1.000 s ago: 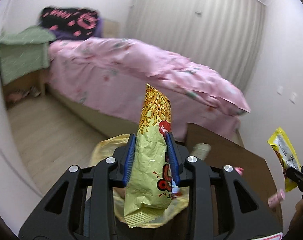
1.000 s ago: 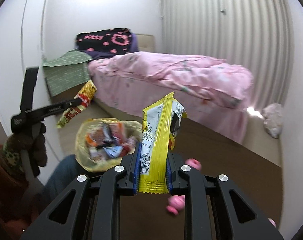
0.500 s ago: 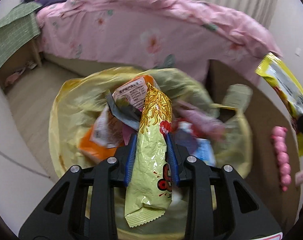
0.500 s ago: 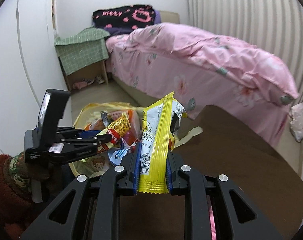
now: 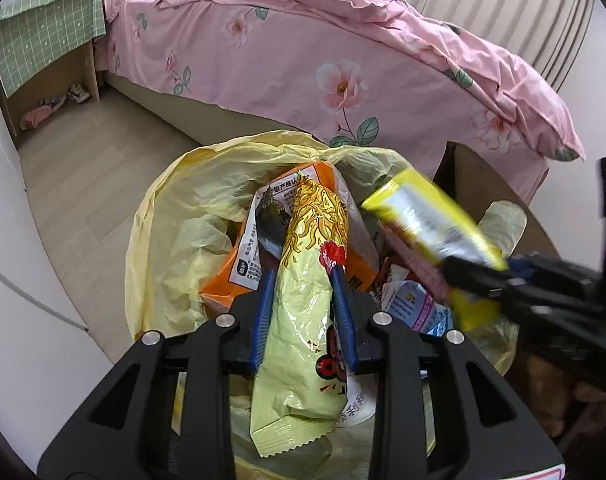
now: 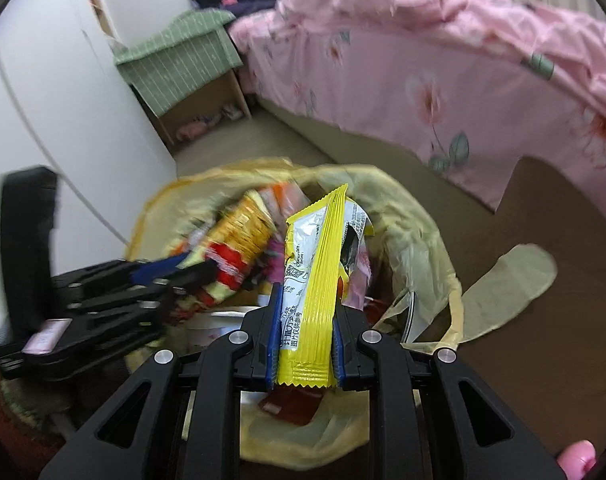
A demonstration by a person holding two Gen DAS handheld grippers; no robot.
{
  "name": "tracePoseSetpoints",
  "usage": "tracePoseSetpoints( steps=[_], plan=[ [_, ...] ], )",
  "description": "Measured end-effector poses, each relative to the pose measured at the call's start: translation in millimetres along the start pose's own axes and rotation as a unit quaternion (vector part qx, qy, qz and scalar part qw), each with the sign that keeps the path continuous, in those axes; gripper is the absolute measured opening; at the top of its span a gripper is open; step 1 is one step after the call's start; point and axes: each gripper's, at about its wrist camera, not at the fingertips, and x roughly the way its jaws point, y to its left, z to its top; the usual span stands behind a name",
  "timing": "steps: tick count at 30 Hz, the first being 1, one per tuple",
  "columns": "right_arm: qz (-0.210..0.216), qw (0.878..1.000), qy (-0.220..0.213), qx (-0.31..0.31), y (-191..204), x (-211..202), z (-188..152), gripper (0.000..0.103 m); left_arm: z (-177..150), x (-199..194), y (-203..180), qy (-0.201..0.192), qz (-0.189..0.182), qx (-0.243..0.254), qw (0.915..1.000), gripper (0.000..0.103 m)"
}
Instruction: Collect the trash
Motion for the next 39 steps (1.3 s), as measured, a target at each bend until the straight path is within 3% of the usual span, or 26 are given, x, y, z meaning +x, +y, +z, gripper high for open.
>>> tracePoseSetpoints(
  steps=[5, 12, 14, 17, 22, 23, 27, 32, 35, 39],
  plan=[
    [-0.006, 1.000, 0.022, -0.008, 2.8, 14.2, -3.1, 0.020, 5.6, 3.1, 2.3, -0.002, -0.028, -0.024, 0.9993, 0.028],
    [-0.005, 0.999, -0.008, -0.035, 12.3, -3.6, -11.9, 0.021, 8.2, -9.0, 2.6, -0.012, -0.050, -0.045, 0.9976, 0.031],
    [-0.012, 0.999, -0.010, -0.047, 18.2, -5.5, -14.2, 0.029, 9.3, -17.3, 4.1, -0.022, -0.044, -0.051, 0.9975, 0.035],
    [-0.015, 0.999, -0.018, -0.049, 20.0, -11.6, -17.3, 0.043, 11.4, -33.1, 2.4, -0.040, -0.041, -0.049, 0.9971, 0.049],
    [-0.025, 0.998, -0.051, -0.035, 16.6, -39.7, -26.0, 0.052, 16.4, -56.4, -3.0, -0.057, -0.022, -0.045, 0.9971, 0.073],
    [-0.028, 0.997, -0.064, -0.033, 16.3, -53.4, -31.4, 0.052, 16.5, -63.3, -4.7, -0.065, -0.016, -0.043, 0.9968, 0.074],
    [-0.044, 0.993, -0.106, -0.027, 17.4, -98.2, -52.2, 0.053, 6.7, -94.5, -24.1, -0.090, -0.004, -0.003, 0.9960, 0.087],
    [-0.080, 0.986, -0.148, 0.011, 22.5, -165.4, -103.6, 0.053, -32.8, -139.5, -57.8, -0.120, -0.004, 0.064, 0.9907, 0.087],
    [-0.102, 0.979, -0.169, 0.040, 28.0, -198.0, -135.9, 0.053, -66.8, -166.9, -80.2, -0.141, 0.001, 0.118, 0.9830, 0.087],
    [-0.146, 0.967, -0.201, 0.056, 46.1, -241.0, -181.3, 0.053, -92.5, -191.9, -93.3, -0.147, 0.003, 0.132, 0.9803, 0.087]
  ],
)
